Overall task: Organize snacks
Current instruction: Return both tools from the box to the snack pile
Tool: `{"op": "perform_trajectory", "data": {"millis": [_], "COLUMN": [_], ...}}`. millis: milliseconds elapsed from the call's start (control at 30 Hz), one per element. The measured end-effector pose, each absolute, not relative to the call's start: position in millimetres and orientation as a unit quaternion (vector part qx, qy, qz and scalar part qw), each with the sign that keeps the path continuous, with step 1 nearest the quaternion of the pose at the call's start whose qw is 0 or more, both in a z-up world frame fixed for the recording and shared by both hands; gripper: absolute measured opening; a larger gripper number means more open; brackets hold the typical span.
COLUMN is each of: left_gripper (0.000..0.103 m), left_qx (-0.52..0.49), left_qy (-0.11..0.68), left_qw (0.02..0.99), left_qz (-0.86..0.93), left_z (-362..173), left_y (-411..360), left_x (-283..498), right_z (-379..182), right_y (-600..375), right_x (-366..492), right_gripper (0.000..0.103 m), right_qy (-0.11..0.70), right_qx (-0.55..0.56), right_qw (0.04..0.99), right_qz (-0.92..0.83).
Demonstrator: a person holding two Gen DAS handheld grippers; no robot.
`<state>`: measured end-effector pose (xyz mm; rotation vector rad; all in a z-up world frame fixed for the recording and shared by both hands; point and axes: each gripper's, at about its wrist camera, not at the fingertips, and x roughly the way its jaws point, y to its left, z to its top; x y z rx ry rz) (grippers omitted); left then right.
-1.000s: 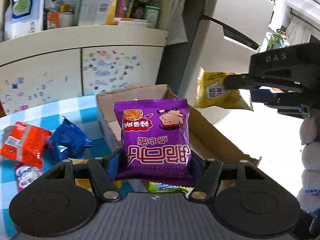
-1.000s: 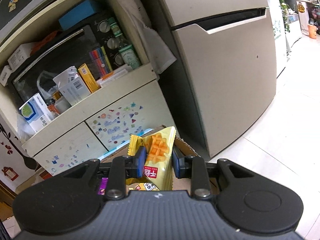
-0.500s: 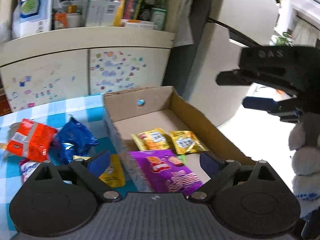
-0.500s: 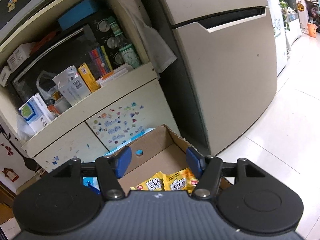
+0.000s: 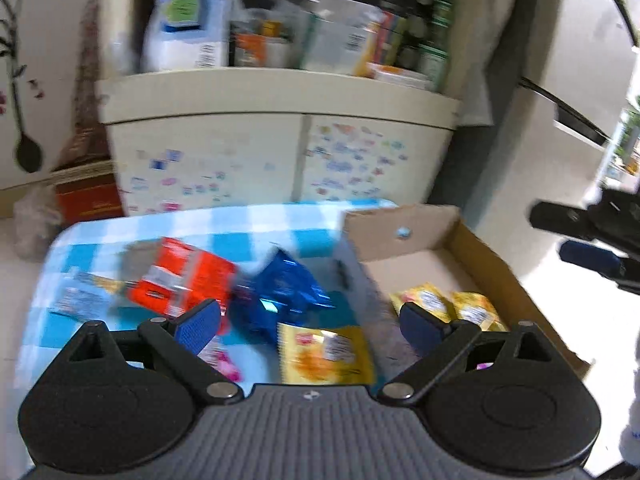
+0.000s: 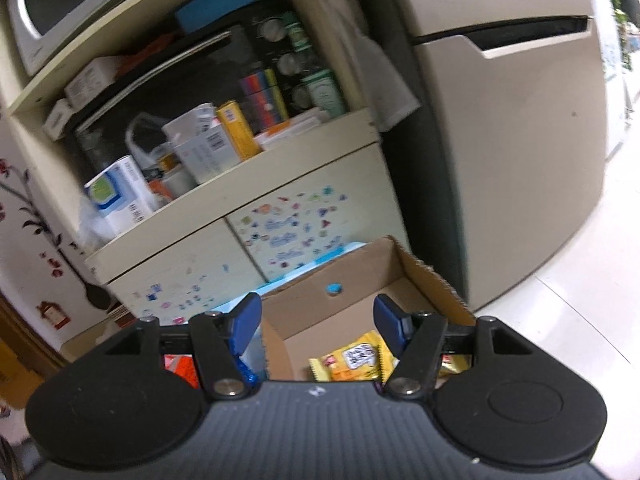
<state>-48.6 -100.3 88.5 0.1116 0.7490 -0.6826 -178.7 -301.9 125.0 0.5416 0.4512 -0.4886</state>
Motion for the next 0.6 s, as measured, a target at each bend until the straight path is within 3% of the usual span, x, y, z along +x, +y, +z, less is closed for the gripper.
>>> {"op": "perform_trajectory", "data": {"millis": [600], "left_gripper": [0.100], "left_qx": [-0.026], "left_qy": [0.408], "left_qw": [0.891], "left_qz": [-0.199], "left_z": [89.8], "left_y": [-17.7], "left_x": [47.5], "right_z": [120.9], "right_y": [-240.4], "right_x": [-144.5], "right_gripper": [0.067], "right_qy": [0.238], "right_qx": [0.154], "right_qw": [0.954], "right_qz": [-0.097]}}
